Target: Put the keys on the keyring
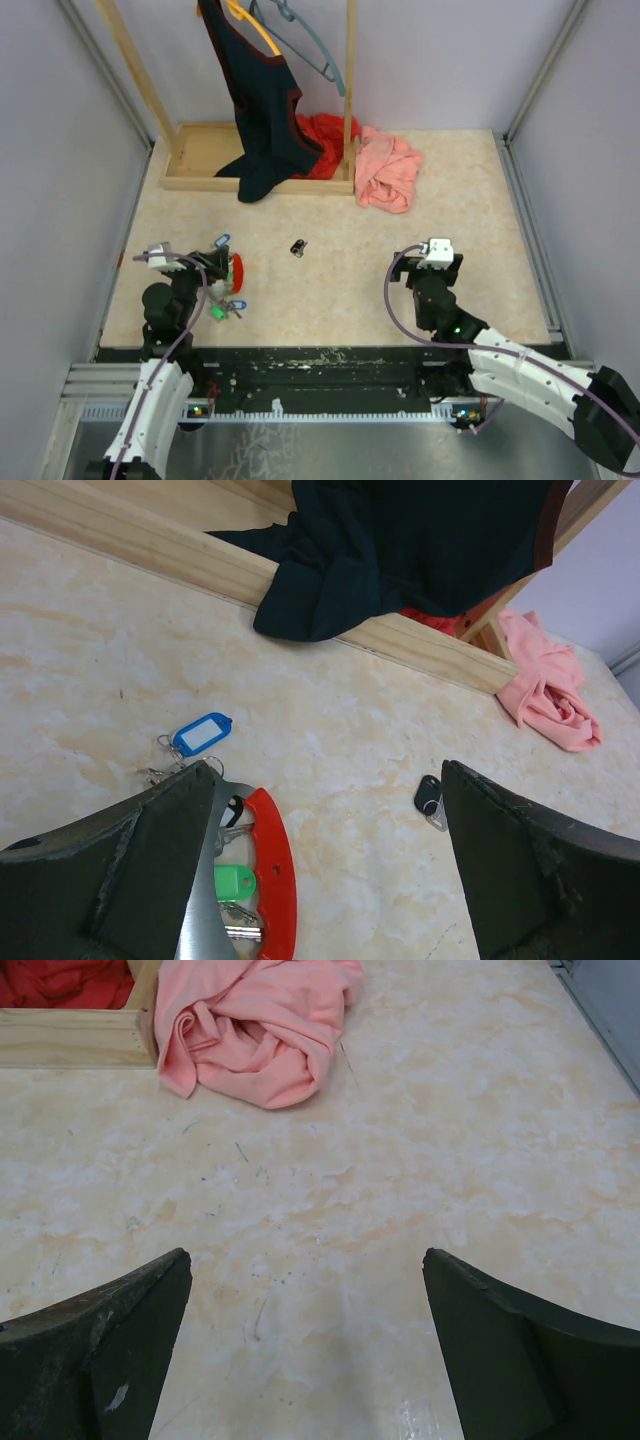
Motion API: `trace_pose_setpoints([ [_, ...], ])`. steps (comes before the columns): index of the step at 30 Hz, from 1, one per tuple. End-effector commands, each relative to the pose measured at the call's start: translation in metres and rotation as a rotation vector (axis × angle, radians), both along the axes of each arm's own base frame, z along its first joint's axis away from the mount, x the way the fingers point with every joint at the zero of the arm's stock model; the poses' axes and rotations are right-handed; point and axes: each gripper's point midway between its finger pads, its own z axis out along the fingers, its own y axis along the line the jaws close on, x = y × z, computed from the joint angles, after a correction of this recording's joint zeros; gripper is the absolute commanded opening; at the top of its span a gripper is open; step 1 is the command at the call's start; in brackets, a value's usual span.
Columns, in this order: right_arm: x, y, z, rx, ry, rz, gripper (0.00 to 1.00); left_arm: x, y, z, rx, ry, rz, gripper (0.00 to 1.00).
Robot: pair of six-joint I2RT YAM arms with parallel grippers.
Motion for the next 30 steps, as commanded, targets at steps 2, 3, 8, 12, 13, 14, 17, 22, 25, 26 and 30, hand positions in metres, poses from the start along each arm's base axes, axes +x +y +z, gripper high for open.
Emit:
trace_pose_setpoints([
  [2, 0.005, 0.003, 0.019, 0.038, -0.045, 0.000, 0.99, 0.001, 0.001, -0.003, -0.018, 0.005, 0.014, 0.99],
  [3, 0.005, 0.003, 0.019, 0.036, -0.045, 0.002, 0.99, 0.001, 0.002, -0.004, -0.025, 0.011, 0.020, 0.99],
  [8, 0.005, 0.005, 0.019, 0.034, -0.042, 0.014, 0.99, 0.002, -0.002, -0.009, -0.072, 0.005, 0.006, 0.99],
  [12, 0.005, 0.008, 0.019, 0.035, -0.041, 0.026, 0.99, 0.005, 0.001, -0.024, -0.129, 0.056, 0.037, 0.99],
  [13, 0.005, 0.008, 0.019, 0.035, -0.039, 0.030, 0.99, 0.006, 0.001, -0.027, -0.136, 0.086, 0.043, 0.99],
  [14, 0.005, 0.009, 0.019, 0.035, -0.038, 0.035, 0.99, 0.007, 0.002, -0.032, -0.136, 0.122, 0.050, 0.99],
  [17, 0.005, 0.012, 0.018, 0.039, -0.030, 0.051, 0.99, 0.008, 0.016, -0.054, -0.171, 0.267, 0.157, 0.99],
  [22, 0.005, 0.018, 0.017, 0.049, -0.023, 0.082, 0.99, 0.005, 0.034, -0.074, -0.188, 0.396, 0.287, 0.99],
  [25, 0.005, 0.023, 0.018, 0.053, -0.019, 0.104, 0.99, 0.007, 0.033, -0.080, -0.186, 0.425, 0.289, 0.99],
  [26, 0.004, 0.024, 0.018, 0.054, -0.017, 0.110, 0.99, 0.008, 0.031, -0.084, -0.186, 0.439, 0.279, 0.98],
  [30, 0.004, 0.027, 0.018, 0.058, -0.013, 0.126, 0.99, 0.011, 0.017, -0.097, -0.182, 0.520, 0.206, 0.91],
])
